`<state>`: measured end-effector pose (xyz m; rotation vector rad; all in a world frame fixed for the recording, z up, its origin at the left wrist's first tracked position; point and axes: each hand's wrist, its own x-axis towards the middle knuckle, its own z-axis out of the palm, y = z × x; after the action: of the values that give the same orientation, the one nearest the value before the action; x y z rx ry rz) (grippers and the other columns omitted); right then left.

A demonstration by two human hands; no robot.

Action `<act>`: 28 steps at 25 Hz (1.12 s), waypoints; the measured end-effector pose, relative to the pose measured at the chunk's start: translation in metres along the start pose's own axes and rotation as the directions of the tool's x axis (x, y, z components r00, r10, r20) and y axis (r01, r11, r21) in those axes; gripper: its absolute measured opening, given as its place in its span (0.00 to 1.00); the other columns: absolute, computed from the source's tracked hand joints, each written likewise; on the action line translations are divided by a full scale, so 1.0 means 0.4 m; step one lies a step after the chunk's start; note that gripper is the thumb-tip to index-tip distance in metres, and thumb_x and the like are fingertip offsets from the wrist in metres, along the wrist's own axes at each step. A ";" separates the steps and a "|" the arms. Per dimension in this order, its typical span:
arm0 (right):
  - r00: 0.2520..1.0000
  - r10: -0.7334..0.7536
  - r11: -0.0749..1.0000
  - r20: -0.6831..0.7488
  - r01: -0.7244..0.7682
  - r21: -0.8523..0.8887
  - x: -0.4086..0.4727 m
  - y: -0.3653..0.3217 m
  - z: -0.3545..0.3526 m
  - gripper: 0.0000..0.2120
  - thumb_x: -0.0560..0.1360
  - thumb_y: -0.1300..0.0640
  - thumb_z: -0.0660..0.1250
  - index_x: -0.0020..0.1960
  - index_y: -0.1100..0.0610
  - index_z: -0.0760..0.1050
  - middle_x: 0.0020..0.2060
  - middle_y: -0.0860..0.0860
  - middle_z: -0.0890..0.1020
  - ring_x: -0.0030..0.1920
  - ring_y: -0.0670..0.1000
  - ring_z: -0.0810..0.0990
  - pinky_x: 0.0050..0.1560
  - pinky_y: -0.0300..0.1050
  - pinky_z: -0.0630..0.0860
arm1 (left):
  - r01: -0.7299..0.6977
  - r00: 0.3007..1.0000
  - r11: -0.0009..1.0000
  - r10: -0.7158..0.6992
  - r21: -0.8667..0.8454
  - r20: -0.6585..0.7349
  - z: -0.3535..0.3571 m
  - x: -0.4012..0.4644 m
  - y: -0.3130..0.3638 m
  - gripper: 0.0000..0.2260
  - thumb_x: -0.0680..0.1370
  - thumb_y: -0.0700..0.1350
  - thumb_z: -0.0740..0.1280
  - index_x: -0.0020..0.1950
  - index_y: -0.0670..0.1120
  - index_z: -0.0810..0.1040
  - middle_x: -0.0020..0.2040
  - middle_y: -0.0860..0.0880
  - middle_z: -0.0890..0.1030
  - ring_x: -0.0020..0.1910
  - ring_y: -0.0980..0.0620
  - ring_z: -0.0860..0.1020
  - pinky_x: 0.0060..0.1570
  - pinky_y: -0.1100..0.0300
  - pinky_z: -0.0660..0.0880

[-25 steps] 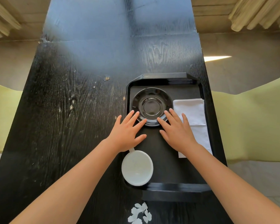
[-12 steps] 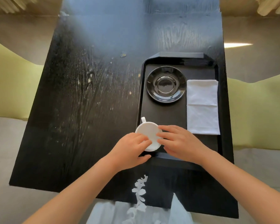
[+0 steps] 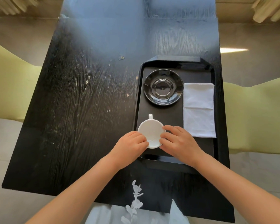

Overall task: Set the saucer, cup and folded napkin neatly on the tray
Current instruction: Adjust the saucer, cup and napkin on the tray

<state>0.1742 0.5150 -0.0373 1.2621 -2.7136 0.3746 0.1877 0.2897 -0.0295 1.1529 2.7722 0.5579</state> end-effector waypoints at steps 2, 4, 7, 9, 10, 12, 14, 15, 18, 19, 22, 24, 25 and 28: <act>0.995 0.096 0.995 -0.041 -0.097 -0.021 -0.012 0.004 0.000 0.09 0.73 0.55 0.66 0.36 0.56 0.78 0.38 0.51 0.84 0.50 0.56 0.82 0.40 0.45 0.77 | 0.007 1.000 1.000 -0.008 -0.013 -0.014 0.001 0.031 -0.004 0.06 0.68 0.39 0.75 0.42 0.42 0.81 0.40 0.46 0.83 0.40 0.48 0.81 0.43 0.56 0.80; 0.983 0.168 0.985 -0.067 -0.171 -0.032 -0.019 0.015 -0.001 0.09 0.73 0.55 0.66 0.35 0.56 0.78 0.38 0.51 0.84 0.50 0.56 0.82 0.38 0.45 0.77 | 0.010 1.000 1.000 -0.011 -0.029 -0.014 0.005 0.062 -0.008 0.06 0.68 0.38 0.76 0.43 0.41 0.81 0.41 0.45 0.83 0.40 0.48 0.81 0.42 0.56 0.81; 0.976 0.207 0.976 -0.059 -0.210 -0.050 -0.017 0.033 -0.005 0.07 0.72 0.55 0.68 0.37 0.56 0.79 0.39 0.51 0.84 0.51 0.56 0.81 0.39 0.46 0.78 | 0.020 1.000 0.999 -0.020 -0.043 0.005 0.007 0.092 -0.015 0.07 0.68 0.38 0.76 0.44 0.41 0.81 0.42 0.45 0.83 0.41 0.48 0.81 0.41 0.55 0.81; 0.975 0.214 0.975 -0.056 -0.217 -0.049 -0.012 0.039 -0.008 0.07 0.71 0.55 0.69 0.37 0.57 0.79 0.40 0.52 0.84 0.51 0.56 0.81 0.40 0.46 0.78 | 0.024 1.000 0.999 -0.024 -0.046 0.003 0.003 0.100 -0.019 0.07 0.68 0.38 0.76 0.44 0.41 0.82 0.42 0.45 0.83 0.41 0.48 0.81 0.41 0.55 0.82; 0.974 0.218 0.974 -0.055 -0.220 -0.046 -0.010 0.040 -0.008 0.06 0.71 0.55 0.70 0.38 0.57 0.79 0.40 0.52 0.84 0.51 0.56 0.81 0.40 0.46 0.78 | 0.024 1.000 0.999 -0.024 -0.044 0.000 0.001 0.102 -0.019 0.07 0.67 0.38 0.76 0.44 0.41 0.82 0.42 0.45 0.83 0.41 0.48 0.82 0.41 0.56 0.82; 0.972 0.226 0.973 -0.062 -0.229 -0.044 -0.006 0.043 -0.005 0.06 0.70 0.55 0.71 0.37 0.57 0.79 0.40 0.52 0.84 0.51 0.56 0.81 0.39 0.46 0.78 | 0.023 1.000 0.999 -0.023 -0.040 -0.011 -0.003 0.106 -0.020 0.07 0.67 0.38 0.76 0.43 0.41 0.82 0.42 0.45 0.83 0.41 0.48 0.82 0.41 0.56 0.82; 0.971 0.228 0.972 -0.075 -0.232 -0.048 -0.004 0.047 0.000 0.06 0.71 0.56 0.71 0.37 0.57 0.79 0.40 0.52 0.84 0.52 0.56 0.81 0.39 0.46 0.77 | 0.026 1.000 0.999 -0.026 -0.044 -0.017 -0.005 0.110 -0.021 0.07 0.67 0.38 0.76 0.43 0.41 0.82 0.41 0.45 0.83 0.40 0.48 0.81 0.40 0.57 0.82; 0.970 0.229 0.971 -0.080 -0.233 -0.051 -0.004 0.050 0.001 0.06 0.71 0.56 0.70 0.37 0.57 0.78 0.40 0.52 0.84 0.52 0.56 0.81 0.39 0.46 0.77 | 0.031 0.999 0.998 -0.032 -0.047 -0.014 -0.005 0.111 -0.022 0.07 0.67 0.38 0.76 0.42 0.41 0.82 0.41 0.45 0.83 0.40 0.48 0.82 0.40 0.57 0.82; 0.970 0.232 0.971 -0.072 -0.235 -0.038 -0.003 0.056 -0.001 0.05 0.70 0.56 0.72 0.38 0.57 0.79 0.40 0.52 0.84 0.52 0.57 0.81 0.41 0.46 0.78 | 0.053 0.999 0.998 -0.053 -0.039 -0.006 -0.003 0.113 -0.021 0.06 0.68 0.38 0.76 0.42 0.41 0.82 0.41 0.44 0.83 0.40 0.48 0.82 0.40 0.56 0.82; 0.971 0.231 0.972 -0.061 -0.232 -0.026 -0.001 0.056 -0.003 0.05 0.69 0.57 0.73 0.38 0.58 0.79 0.41 0.52 0.84 0.52 0.57 0.81 0.41 0.47 0.78 | 0.061 0.998 0.997 -0.061 -0.037 -0.005 -0.003 0.114 -0.018 0.06 0.68 0.38 0.76 0.42 0.40 0.82 0.41 0.44 0.83 0.40 0.47 0.82 0.40 0.55 0.82; 0.970 0.240 0.971 -0.041 -0.239 0.029 -0.008 0.057 -0.016 0.10 0.68 0.56 0.74 0.46 0.58 0.80 0.47 0.54 0.84 0.54 0.57 0.80 0.46 0.48 0.79 | 0.120 0.992 0.989 -0.122 -0.087 -0.020 -0.011 0.116 -0.006 0.07 0.70 0.38 0.73 0.46 0.40 0.82 0.44 0.44 0.83 0.43 0.47 0.82 0.42 0.55 0.82; 0.936 0.346 0.938 -0.061 -0.344 0.043 -0.033 0.068 -0.027 0.16 0.68 0.55 0.73 0.54 0.59 0.79 0.53 0.56 0.83 0.56 0.57 0.79 0.52 0.51 0.78 | 0.139 0.986 0.982 -0.149 -0.125 -0.074 -0.023 0.143 0.002 0.10 0.73 0.42 0.69 0.52 0.40 0.80 0.49 0.44 0.83 0.47 0.46 0.82 0.46 0.55 0.81; 0.898 0.434 0.901 -0.071 -0.433 0.033 -0.052 0.080 -0.030 0.18 0.69 0.56 0.73 0.57 0.60 0.78 0.55 0.57 0.82 0.58 0.57 0.79 0.55 0.53 0.77 | 0.121 0.985 0.984 -0.135 -0.128 -0.103 -0.028 0.173 0.005 0.12 0.75 0.44 0.65 0.54 0.40 0.79 0.51 0.43 0.83 0.49 0.45 0.81 0.47 0.54 0.80; 0.739 0.674 0.737 -0.014 -0.673 -0.062 -0.119 0.114 -0.025 0.25 0.67 0.58 0.76 0.62 0.61 0.75 0.61 0.61 0.78 0.64 0.62 0.74 0.60 0.59 0.74 | -0.008 0.992 0.996 -0.003 -0.085 -0.125 -0.011 0.325 0.014 0.16 0.76 0.45 0.60 0.58 0.38 0.77 0.55 0.40 0.81 0.54 0.42 0.79 0.54 0.51 0.77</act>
<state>0.1702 0.5810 -0.0455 0.1960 -3.0724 0.3337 0.0981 0.3830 -0.0158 1.1414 2.8183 0.7657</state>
